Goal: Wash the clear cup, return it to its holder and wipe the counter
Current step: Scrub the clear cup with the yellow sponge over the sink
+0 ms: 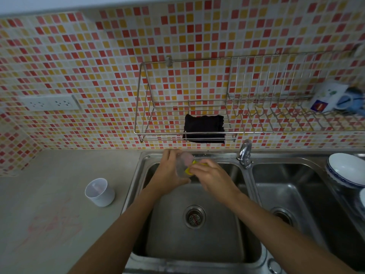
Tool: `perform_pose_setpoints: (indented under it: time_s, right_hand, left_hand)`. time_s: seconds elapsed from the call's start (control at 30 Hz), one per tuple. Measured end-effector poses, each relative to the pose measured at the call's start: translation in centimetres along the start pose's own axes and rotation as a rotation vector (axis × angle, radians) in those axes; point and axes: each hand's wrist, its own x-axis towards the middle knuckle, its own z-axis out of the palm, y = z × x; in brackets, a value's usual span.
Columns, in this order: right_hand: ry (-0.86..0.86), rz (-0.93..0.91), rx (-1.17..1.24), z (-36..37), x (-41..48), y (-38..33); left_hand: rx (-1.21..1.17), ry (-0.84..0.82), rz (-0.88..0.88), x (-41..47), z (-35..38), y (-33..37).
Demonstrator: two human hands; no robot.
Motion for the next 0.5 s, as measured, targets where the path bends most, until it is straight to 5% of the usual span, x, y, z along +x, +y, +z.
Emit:
perform_pose_setpoints:
  time_s: [0.17,0.37,0.5]
  right_hand:
    - [-0.107,0.291,0.451,0.6,0.5,-1.2]
    - [-0.124,-0.034,-0.065,1.4,1.2,0.3]
    - [-0.037,0.06,0.057,2.5,0.8,-0.5]
  left_hand:
    - [0.195,0.011,0.092,0.4,-0.2,-1.3]
    - [0.192,-0.065,0.104,0.3,-0.5,-2.1]
    - [0.2,-0.065,0.117,0.2,-0.6,-2.8]
